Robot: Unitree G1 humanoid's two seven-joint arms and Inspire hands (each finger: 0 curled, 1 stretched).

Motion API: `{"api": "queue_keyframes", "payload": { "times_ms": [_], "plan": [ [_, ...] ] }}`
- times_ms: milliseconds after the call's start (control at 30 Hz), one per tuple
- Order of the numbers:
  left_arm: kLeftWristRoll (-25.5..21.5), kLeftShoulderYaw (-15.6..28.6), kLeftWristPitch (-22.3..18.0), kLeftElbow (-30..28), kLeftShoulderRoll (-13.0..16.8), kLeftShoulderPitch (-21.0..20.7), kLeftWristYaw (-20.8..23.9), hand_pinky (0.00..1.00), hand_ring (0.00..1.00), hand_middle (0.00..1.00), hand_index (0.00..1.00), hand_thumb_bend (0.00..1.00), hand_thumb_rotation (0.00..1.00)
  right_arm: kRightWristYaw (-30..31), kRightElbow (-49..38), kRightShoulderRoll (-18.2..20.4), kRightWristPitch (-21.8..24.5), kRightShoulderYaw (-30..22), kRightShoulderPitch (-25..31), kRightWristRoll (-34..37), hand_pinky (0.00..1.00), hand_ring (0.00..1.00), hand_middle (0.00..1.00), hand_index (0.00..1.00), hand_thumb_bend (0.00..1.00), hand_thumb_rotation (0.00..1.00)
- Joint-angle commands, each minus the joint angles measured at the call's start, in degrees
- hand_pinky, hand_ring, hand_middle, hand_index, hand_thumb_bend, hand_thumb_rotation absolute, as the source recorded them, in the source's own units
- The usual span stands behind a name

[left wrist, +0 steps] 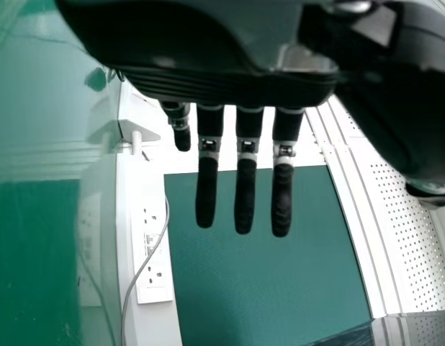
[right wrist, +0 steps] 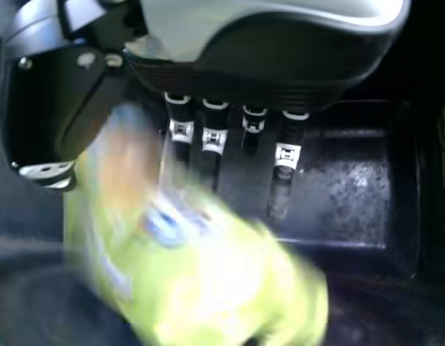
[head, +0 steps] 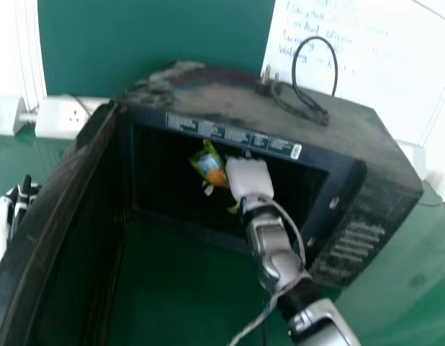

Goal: Put biscuit inside oven

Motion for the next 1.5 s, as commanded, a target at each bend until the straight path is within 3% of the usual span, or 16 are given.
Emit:
{"api": "queue_keyframes", "payload": {
  "times_ms": [0, 67, 233, 433, 967, 1233, 1467],
  "plan": [
    [0.22, 0.17, -0.28, -0.13, 0.2, 0.44, 0.03, 0.5, 0.53, 0.57, 0.49, 0.51, 0.06, 3.69, -4.14, -0.56, 1.85, -0.01, 2.5, 1.01, 0.62, 0.72, 0.78, 0.84, 0.82, 0.56],
    [0.24, 0.19, -0.14, -0.04, 0.16, 0.37, 0.13, 0.5, 0.54, 0.57, 0.49, 0.51, 0.06, 6.77, -7.77, -1.04, 3.13, -0.15, 3.88, 1.42, 0.7, 0.82, 0.86, 0.88, 0.84, 0.65],
    [0.21, 0.05, 0.43, -0.55, -0.03, 0.45, 0.18, 0.5, 0.53, 0.57, 0.49, 0.51, 0.06, 14.14, -15.5, -2.45, 6.3, -0.49, 6.64, 1.63, 0.82, 0.9, 0.94, 0.94, 0.89, 0.79],
    [0.25, -0.01, 0.61, -0.48, 0.03, 0.31, 0.14, 0.5, 0.53, 0.57, 0.49, 0.51, 0.06, 21.9, -24.75, -4.79, 9.08, -1.12, 9.99, 1.73, 0.9, 0.96, 0.99, 0.99, 0.95, 0.88],
    [0.29, -0.05, 0.1, -0.07, 0.15, 0.19, 0.03, 0.5, 0.53, 0.57, 0.49, 0.51, 0.06, 42.52, -53.53, -9.49, 15.32, -4.26, 20.03, -0.51, 0.97, 1.0, 1.0, 1.0, 0.94, 0.91],
    [0.17, -0.07, 0.39, -0.17, 0.0, 0.11, 0.1, 0.49, 0.53, 0.57, 0.49, 0.51, 0.06, 45.8, -65.07, -12.78, 12.09, -7.29, 25.42, -2.67, 0.94, 1.0, 1.0, 1.0, 0.96, 0.95],
    [0.3, 0.01, -0.44, 0.47, 0.28, -0.04, -0.01, 0.49, 0.53, 0.57, 0.49, 0.51, 0.06, 51.56, -74.77, -13.83, 12.24, -11.93, 28.93, -3.9, 0.97, 1.0, 1.0, 1.0, 0.99, 0.94]
  ]
}}
